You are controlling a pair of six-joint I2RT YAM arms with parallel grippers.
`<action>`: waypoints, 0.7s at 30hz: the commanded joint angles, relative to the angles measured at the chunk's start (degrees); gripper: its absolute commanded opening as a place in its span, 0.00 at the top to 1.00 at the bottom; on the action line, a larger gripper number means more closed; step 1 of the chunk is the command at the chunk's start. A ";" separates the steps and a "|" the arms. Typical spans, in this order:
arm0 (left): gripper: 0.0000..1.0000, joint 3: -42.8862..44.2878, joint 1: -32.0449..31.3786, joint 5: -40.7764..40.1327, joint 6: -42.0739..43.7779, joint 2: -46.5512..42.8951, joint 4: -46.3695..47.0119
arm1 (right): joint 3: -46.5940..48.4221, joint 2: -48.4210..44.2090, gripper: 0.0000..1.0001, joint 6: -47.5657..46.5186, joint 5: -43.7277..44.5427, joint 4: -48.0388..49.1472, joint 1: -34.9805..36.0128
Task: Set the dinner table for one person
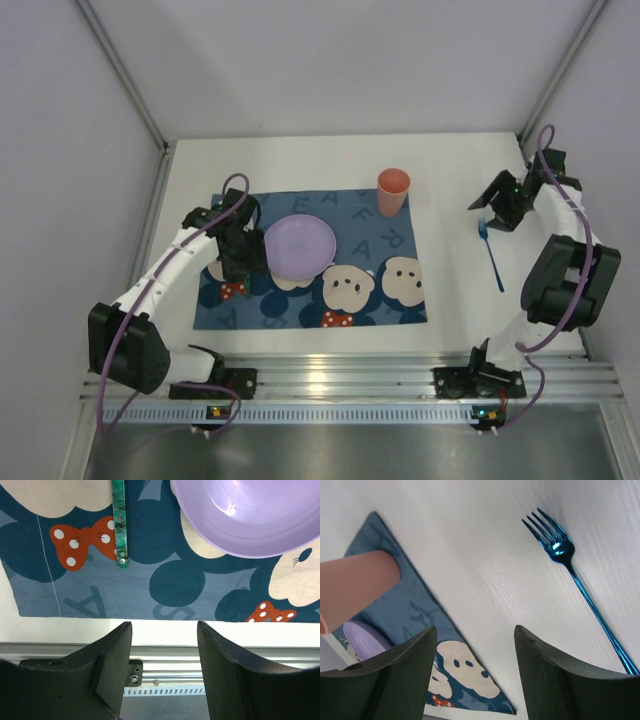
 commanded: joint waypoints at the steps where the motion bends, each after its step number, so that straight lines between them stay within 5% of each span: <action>1: 0.40 2.10 -0.79 -0.41 -0.13 0.61 2.02 | 4.18 -4.17 0.36 -2.87 1.73 -1.69 -0.32; 6: 0.41 1.32 -1.32 -0.32 0.05 0.79 3.07 | 5.24 -2.07 0.36 -6.39 13.06 -4.78 -0.67; 21: 0.41 -6.15 -1.41 0.11 -1.27 -3.08 6.15 | 3.66 10.86 0.44 -9.65 14.49 -2.14 -3.40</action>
